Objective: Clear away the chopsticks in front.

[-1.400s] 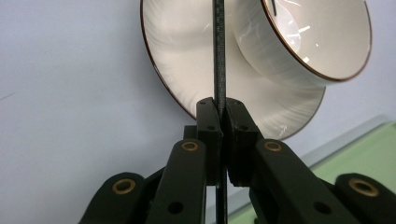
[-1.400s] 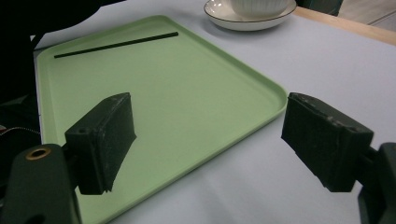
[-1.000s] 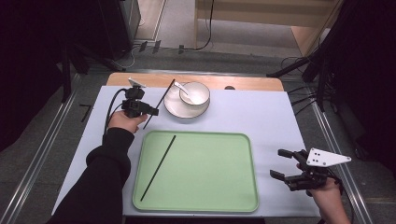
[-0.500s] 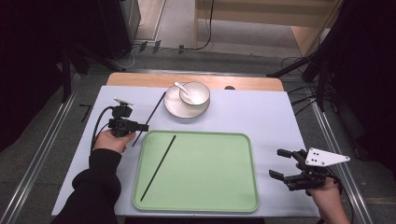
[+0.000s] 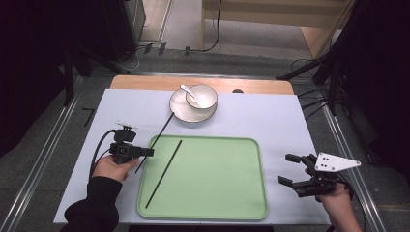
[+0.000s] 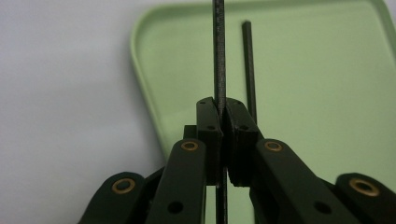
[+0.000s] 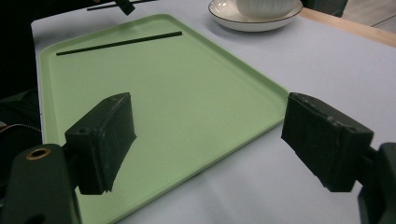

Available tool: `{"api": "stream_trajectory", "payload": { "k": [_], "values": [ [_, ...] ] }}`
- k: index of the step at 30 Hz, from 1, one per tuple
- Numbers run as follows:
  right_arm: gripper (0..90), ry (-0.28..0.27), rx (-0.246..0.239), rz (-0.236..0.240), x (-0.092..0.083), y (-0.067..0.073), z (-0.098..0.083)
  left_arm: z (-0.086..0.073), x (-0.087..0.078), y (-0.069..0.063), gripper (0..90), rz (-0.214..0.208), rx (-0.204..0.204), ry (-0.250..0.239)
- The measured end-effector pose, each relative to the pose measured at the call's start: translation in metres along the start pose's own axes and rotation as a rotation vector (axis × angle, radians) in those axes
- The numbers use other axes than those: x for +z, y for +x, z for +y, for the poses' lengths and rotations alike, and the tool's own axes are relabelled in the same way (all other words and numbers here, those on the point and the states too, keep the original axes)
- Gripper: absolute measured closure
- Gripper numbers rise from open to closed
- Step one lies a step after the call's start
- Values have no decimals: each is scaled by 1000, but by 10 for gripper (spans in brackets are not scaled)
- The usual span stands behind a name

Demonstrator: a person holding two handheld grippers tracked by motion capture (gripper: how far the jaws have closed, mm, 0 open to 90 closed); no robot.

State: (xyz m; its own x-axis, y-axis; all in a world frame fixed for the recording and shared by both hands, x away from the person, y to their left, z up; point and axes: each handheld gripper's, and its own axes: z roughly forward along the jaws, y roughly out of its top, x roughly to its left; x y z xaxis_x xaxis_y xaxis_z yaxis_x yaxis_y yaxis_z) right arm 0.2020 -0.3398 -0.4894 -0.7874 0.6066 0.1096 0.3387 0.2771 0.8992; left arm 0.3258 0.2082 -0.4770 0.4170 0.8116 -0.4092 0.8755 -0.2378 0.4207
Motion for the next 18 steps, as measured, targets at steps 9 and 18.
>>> {"api": "stream_trajectory", "payload": {
  "k": [9, 18],
  "values": [
    [177, 0, -1, 4, 2, 0, 2, -23, 10, -8, 858, -3, 7, 63],
    [177, 2, -3, 6, 3, 0, 2, -48, 4, -12, 856, -10, -36, 83]
  ]
}}
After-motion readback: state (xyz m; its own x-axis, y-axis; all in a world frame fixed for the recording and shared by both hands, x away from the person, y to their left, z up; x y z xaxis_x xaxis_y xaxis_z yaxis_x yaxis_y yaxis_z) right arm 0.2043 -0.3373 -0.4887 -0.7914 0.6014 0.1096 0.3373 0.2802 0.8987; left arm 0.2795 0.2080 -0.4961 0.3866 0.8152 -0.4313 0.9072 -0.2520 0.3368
